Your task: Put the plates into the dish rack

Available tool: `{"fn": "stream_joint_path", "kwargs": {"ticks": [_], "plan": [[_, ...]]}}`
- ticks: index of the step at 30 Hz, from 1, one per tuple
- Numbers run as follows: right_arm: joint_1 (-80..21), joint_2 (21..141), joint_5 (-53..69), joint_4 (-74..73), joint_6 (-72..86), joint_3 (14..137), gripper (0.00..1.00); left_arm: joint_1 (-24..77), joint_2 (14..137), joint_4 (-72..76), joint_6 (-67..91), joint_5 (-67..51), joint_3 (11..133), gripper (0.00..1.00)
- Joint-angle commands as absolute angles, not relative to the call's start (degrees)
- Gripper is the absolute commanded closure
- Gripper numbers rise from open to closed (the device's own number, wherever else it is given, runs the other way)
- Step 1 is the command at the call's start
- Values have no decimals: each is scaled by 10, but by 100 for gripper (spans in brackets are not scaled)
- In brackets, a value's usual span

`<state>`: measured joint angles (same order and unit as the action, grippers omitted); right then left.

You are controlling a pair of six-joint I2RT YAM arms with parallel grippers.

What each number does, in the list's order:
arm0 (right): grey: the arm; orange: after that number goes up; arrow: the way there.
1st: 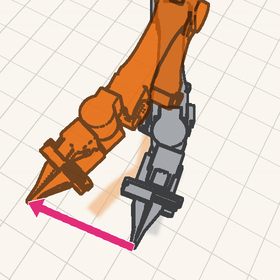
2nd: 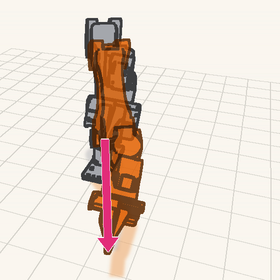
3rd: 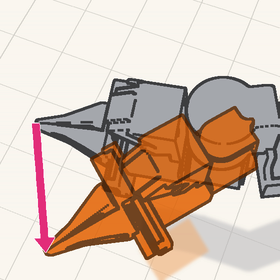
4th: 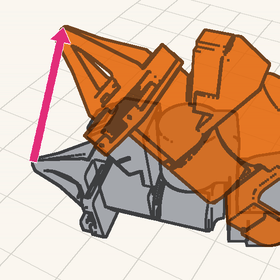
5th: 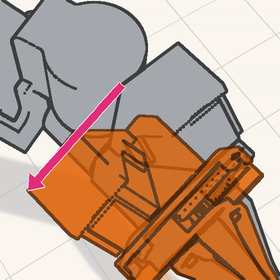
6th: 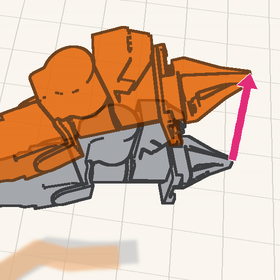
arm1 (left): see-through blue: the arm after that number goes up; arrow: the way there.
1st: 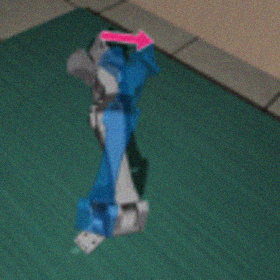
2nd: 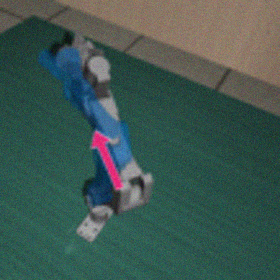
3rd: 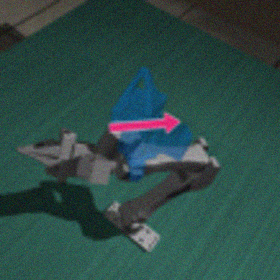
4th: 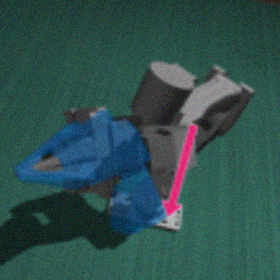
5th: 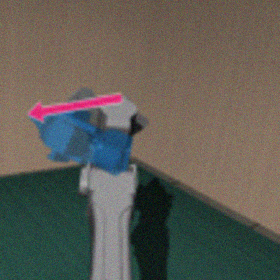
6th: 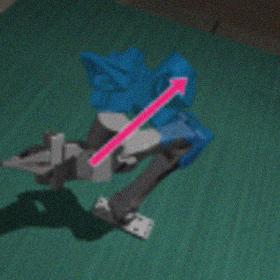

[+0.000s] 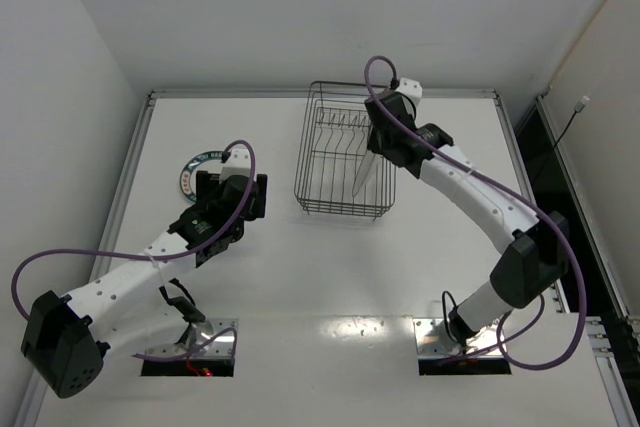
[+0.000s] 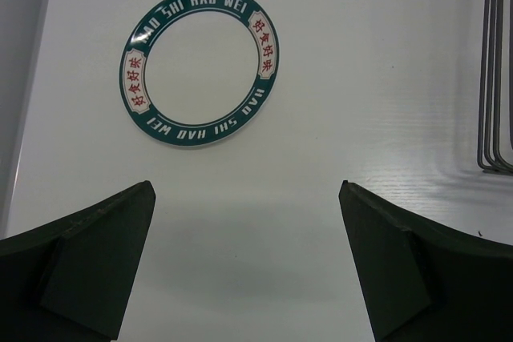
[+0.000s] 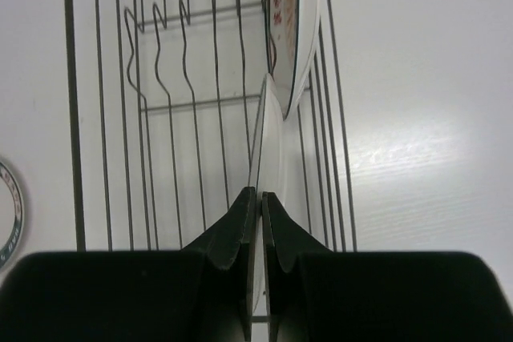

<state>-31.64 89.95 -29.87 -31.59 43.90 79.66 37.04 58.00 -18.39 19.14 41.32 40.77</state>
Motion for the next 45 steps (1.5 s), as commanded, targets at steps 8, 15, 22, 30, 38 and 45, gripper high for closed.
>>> {"fn": "stream_joint_path", "kwargs": {"ticks": [8,15,22,30,38,45], "plan": [[-294,984,-394,-309,306,990,100,374,567,-180,192,420,432,0],[-267,1056,-388,-297,256,1075,100,374,567,-180,192,420,432,0],[-224,1098,-332,-245,213,1094,100,374,572,-180,192,420,432,0],[-193,1131,-274,-220,183,1135,100,374,584,-180,192,420,432,0],[-182,1142,-247,-207,164,1159,100,374,595,-180,192,420,432,0],[-177,1143,-236,-207,159,1186,100,374,595,-180,192,420,432,0]]}}
